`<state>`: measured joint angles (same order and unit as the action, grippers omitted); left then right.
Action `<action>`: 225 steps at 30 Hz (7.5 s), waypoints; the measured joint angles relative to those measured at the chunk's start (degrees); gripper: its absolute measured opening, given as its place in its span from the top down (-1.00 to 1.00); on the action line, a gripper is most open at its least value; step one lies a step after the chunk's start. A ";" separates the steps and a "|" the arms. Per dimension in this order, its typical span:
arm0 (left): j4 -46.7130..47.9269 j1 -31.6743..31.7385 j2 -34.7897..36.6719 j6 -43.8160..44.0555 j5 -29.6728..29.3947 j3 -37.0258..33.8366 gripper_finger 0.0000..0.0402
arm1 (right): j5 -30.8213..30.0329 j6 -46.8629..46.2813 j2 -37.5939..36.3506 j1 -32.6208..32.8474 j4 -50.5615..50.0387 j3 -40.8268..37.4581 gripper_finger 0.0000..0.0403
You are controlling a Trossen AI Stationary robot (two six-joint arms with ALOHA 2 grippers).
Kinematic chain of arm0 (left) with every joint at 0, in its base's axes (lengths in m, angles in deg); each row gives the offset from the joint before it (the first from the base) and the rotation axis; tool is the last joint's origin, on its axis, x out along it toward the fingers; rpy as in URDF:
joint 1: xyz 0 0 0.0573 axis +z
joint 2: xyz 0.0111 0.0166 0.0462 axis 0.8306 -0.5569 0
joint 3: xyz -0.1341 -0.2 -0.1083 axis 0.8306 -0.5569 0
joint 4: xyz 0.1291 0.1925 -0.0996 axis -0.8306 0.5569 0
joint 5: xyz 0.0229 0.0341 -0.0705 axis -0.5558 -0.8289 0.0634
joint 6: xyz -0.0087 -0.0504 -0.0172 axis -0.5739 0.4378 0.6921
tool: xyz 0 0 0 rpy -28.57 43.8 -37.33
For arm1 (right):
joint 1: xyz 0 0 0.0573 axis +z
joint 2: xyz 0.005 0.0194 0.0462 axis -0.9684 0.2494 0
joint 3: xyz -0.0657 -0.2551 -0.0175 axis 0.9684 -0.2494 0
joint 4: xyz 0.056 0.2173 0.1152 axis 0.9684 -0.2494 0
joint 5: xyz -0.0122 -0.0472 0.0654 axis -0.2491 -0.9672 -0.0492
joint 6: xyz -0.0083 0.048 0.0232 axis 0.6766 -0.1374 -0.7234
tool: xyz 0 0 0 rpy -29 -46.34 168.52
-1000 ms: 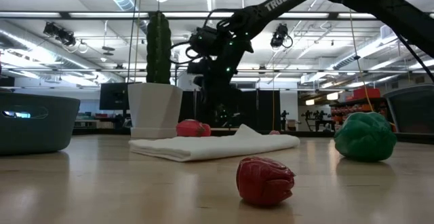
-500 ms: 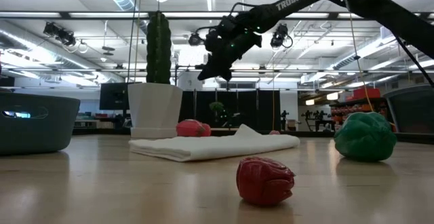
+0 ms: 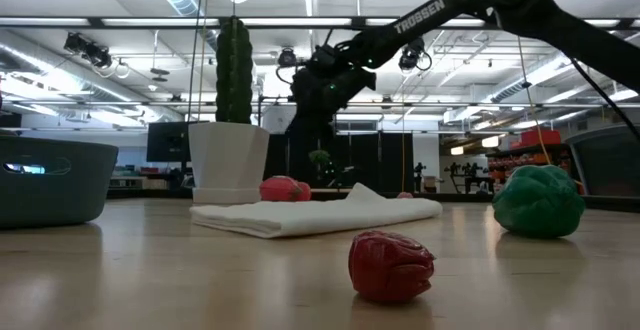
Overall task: Pick and placing Produce into tupperware
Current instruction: Put the strawberry into the blue bin, then put the dragonfruit into the blue bin
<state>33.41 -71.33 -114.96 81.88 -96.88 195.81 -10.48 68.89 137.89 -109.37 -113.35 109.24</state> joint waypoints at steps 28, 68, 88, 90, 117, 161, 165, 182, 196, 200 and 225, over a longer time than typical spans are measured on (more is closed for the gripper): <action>0.00 -0.01 0.00 1.91 0.00 0.00 0.75 | -11.48 4.06 0.44 3.33 -12.47 -0.24 -0.11; 0.00 -0.01 0.00 1.95 0.00 0.00 0.73 | -17.04 3.84 -3.04 5.82 -18.22 2.73 0.01; -0.01 -0.01 0.00 3.49 0.04 0.00 0.72 | -21.32 3.84 -3.17 8.69 -16.78 -6.82 0.03; 0.00 -0.01 0.00 3.48 0.04 0.00 0.72 | -24.14 3.76 -3.17 8.86 -16.66 -7.41 0.08; 0.00 0.01 -1.42 12.90 5.35 0.00 0.87 | -12.40 2.34 -17.54 21.15 -28.68 -9.57 0.98; -55.34 31.65 -3.85 -41.65 41.79 -63.90 0.03 | -53.25 -25.71 -72.37 52.22 8.10 -72.57 0.93; -55.32 32.14 -6.06 -45.11 41.79 -65.20 -0.04 | -53.26 -25.67 -72.37 52.22 8.54 -72.57 0.93; -58.01 32.76 -15.04 -52.87 40.61 -65.27 -0.33 | -53.30 -24.21 -72.35 52.19 9.78 -72.57 0.93; -61.03 35.59 -19.00 -50.65 44.56 -65.24 -0.37 | -53.27 -23.29 -72.35 52.20 9.79 -72.57 0.93; -61.55 35.57 -21.17 -51.35 44.78 -64.98 -0.37 | -53.26 -23.19 -72.35 52.20 9.83 -72.54 0.94; -47.82 28.85 -20.74 -39.78 41.58 -56.77 -0.21 | -53.25 -23.11 -72.35 52.20 9.83 -72.54 0.93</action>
<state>-14.41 -42.47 -135.71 42.10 -55.30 139.04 -63.73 45.78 65.55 -57.17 -103.51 36.69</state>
